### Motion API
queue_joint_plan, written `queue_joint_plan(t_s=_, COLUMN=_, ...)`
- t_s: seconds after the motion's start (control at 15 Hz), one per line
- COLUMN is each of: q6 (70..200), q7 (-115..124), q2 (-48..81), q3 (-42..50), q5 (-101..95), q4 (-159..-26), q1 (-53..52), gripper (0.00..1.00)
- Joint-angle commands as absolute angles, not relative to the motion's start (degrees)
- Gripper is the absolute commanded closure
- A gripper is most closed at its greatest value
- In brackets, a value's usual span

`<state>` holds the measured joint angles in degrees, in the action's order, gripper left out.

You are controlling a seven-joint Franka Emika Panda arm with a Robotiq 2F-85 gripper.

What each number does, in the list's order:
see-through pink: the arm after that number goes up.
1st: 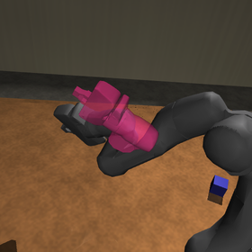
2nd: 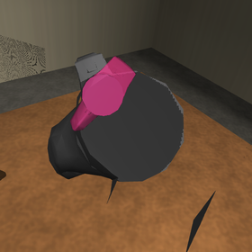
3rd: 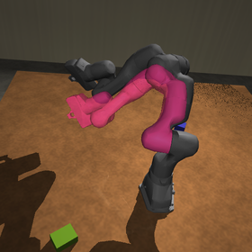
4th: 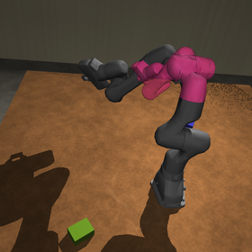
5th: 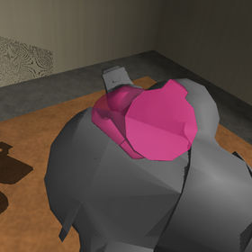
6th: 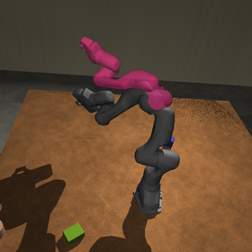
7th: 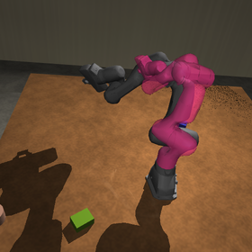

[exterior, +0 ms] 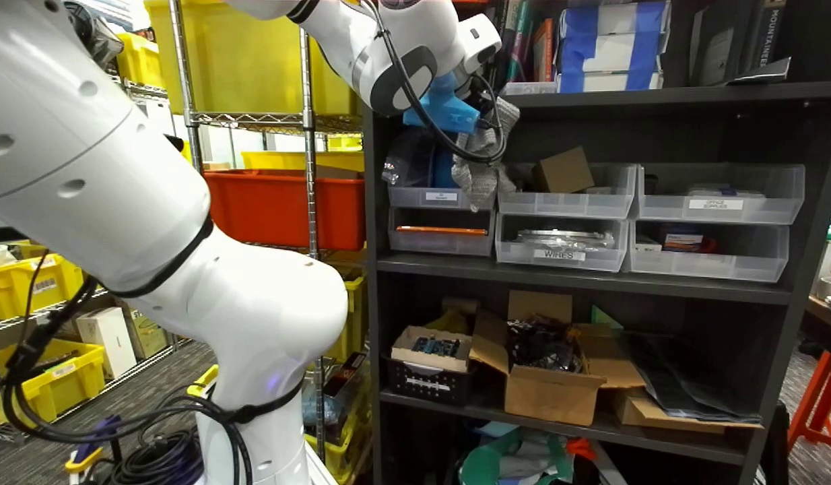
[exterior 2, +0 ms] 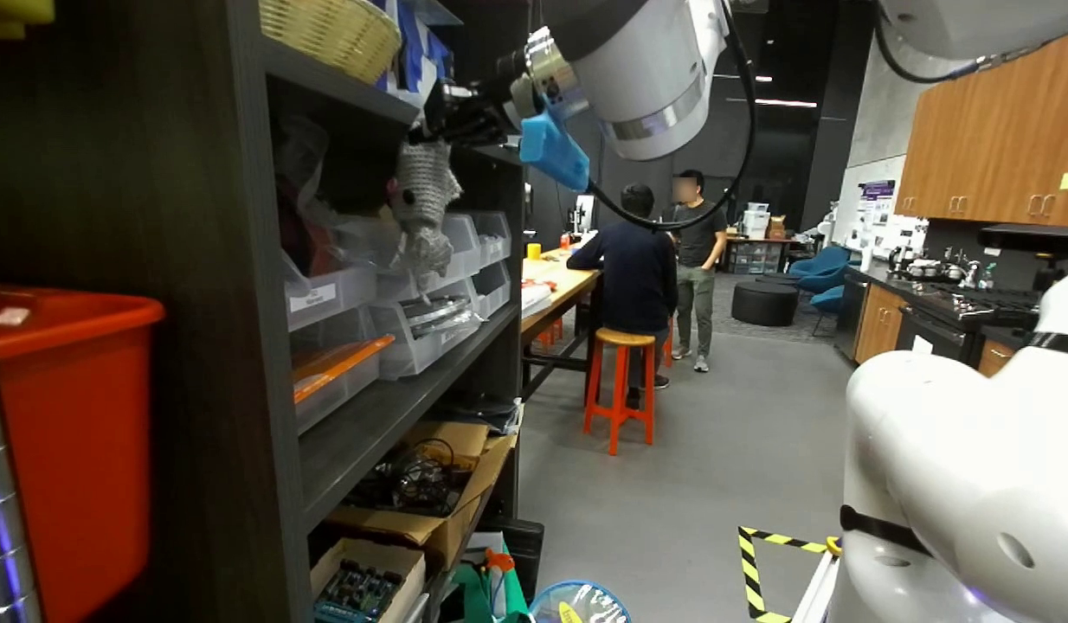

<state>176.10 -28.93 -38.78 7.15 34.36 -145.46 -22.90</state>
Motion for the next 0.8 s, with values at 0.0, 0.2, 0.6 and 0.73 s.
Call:
queue_joint_plan(t_s=0.0, q6=175.29, q7=-28.52, q2=-39.88, q3=9.07, q5=34.77, q4=-143.97, q1=-22.16, gripper=0.97)
queue_joint_plan(t_s=0.2, q6=174.93, q7=-27.79, q2=-40.69, q3=12.33, q5=35.46, q4=-141.56, q1=-21.94, gripper=0.97)
queue_joint_plan(t_s=0.6, q6=173.22, q7=-23.26, q2=-37.85, q3=16.25, q5=35.6, q4=-133.17, q1=-20.64, gripper=0.97)
queue_joint_plan(t_s=0.73, q6=172.12, q7=-21.38, q2=-35.24, q3=17.4, q5=35.47, q4=-130.44, q1=-20.1, gripper=0.97)
